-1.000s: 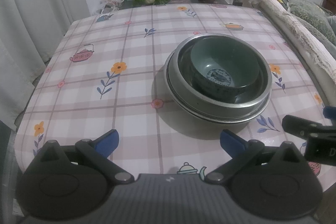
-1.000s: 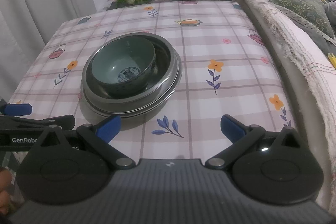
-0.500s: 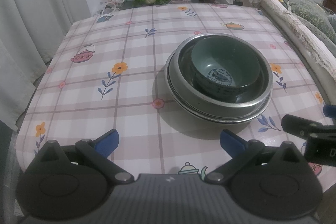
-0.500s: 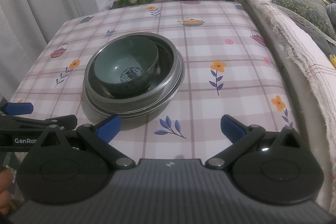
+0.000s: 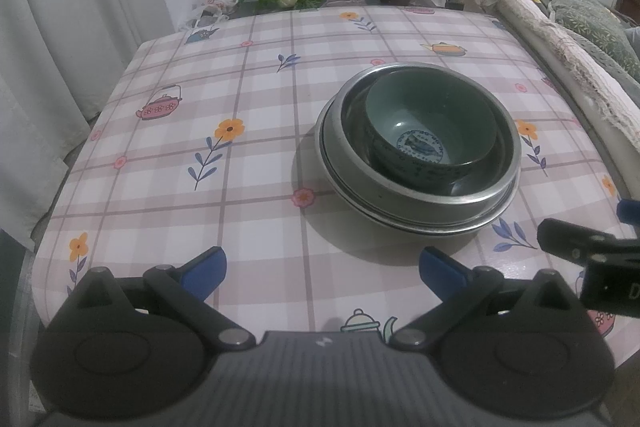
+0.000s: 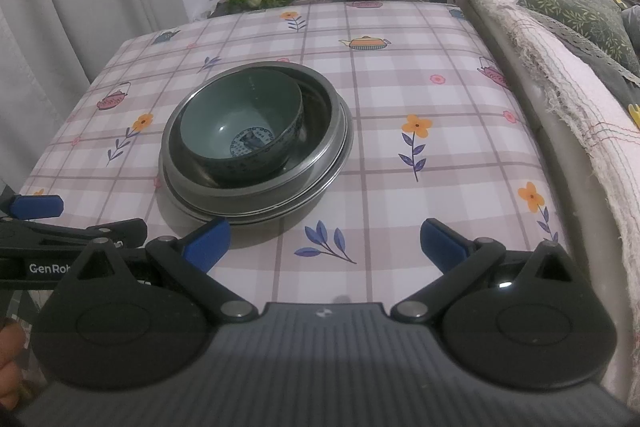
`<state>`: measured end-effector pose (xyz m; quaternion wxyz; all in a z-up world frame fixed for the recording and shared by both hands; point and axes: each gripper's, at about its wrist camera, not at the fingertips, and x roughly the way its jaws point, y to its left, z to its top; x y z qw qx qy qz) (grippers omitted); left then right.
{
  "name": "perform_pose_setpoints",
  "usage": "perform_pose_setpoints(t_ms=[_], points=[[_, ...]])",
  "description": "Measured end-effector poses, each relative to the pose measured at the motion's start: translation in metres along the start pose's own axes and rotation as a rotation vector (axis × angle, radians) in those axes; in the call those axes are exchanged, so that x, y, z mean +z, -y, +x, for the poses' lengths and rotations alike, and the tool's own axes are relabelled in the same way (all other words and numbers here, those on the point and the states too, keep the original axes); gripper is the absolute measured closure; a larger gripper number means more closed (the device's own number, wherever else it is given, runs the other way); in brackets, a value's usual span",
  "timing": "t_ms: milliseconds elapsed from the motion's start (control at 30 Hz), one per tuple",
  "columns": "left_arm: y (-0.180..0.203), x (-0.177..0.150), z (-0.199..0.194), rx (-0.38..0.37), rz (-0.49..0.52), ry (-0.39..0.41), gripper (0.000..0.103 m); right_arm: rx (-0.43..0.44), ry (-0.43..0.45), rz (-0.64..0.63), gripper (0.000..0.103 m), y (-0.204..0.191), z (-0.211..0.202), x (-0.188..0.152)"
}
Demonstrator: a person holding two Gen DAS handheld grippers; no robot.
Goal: Organize plates and bowls
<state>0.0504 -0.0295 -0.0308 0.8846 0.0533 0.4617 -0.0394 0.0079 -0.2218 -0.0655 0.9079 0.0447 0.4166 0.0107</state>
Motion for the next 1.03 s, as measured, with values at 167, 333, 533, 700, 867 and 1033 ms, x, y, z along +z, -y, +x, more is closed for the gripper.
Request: perform_pose_setpoints(t_ms=[167,333,533,700,867,1033], points=[[-0.0033,-0.0008,-0.0003,0.002,0.0,-0.003,0.0,0.0,-0.002,0.001,0.001,-0.0003,0.0003,-0.0003],[-0.0027,-0.0008,-0.0001,0.003,0.001,-0.003,0.0,0.001,-0.003,0.002,0.001,-0.0007,0.0006,-0.0011],[-0.0045,-0.0013,0.001,0.006,-0.001,-0.005,0.0,0.001,-0.005,0.004,0.001,0.0002,0.0006,-0.0017],[-0.0056,-0.0017,0.0006,0.007,-0.001,-0.006,0.0,0.002,-0.005,0.004,0.001,0.0003,0.0007,-0.0014],[-0.005,-0.0017,0.0015,0.009,-0.001,-0.007,0.0,0.002,-0.005,0.004,0.001,0.0004,0.0008,-0.0013],[-0.004,-0.0015,0.0015,0.01,0.0,-0.007,0.0,0.002,-0.008,0.004,0.001,0.0016,0.0015,-0.0019]])
